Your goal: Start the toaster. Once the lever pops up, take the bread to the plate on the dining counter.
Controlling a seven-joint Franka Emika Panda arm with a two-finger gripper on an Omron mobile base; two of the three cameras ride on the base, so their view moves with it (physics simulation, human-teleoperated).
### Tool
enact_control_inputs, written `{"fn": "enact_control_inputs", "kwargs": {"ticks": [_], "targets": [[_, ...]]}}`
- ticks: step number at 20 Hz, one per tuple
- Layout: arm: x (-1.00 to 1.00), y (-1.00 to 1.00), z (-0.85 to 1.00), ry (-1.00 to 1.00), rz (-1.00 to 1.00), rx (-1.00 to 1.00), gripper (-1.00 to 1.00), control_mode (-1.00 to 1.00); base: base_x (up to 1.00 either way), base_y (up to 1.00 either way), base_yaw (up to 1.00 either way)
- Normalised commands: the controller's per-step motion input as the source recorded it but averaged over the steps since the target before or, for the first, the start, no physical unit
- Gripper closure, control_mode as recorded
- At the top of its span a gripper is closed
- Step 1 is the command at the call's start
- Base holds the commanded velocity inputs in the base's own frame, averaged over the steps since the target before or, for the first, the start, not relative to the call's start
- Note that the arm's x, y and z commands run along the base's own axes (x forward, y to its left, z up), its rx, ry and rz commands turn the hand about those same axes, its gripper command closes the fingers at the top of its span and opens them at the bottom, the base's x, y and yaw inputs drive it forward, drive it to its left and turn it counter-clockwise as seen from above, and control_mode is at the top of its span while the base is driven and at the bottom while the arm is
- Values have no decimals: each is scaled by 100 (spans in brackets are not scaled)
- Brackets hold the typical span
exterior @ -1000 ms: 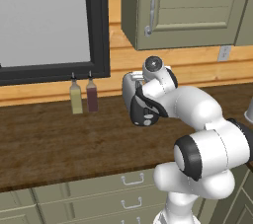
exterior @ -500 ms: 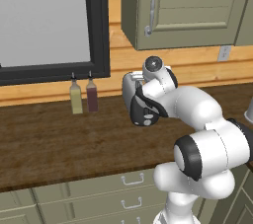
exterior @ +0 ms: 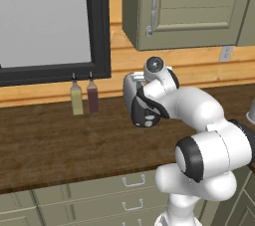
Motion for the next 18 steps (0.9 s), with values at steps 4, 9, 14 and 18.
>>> {"fn": "enact_control_inputs", "kwargs": {"ticks": [4,9,14,18], "targets": [[0,0,0,0,0,0,-100,-100,0,0,0],[0,0,0,0,0,0,-100,-100,0,0,0],[0,0,0,0,0,0,-100,-100,0,0,0],[0,0,0,0,0,0,-100,-100,0,0,0]]}}
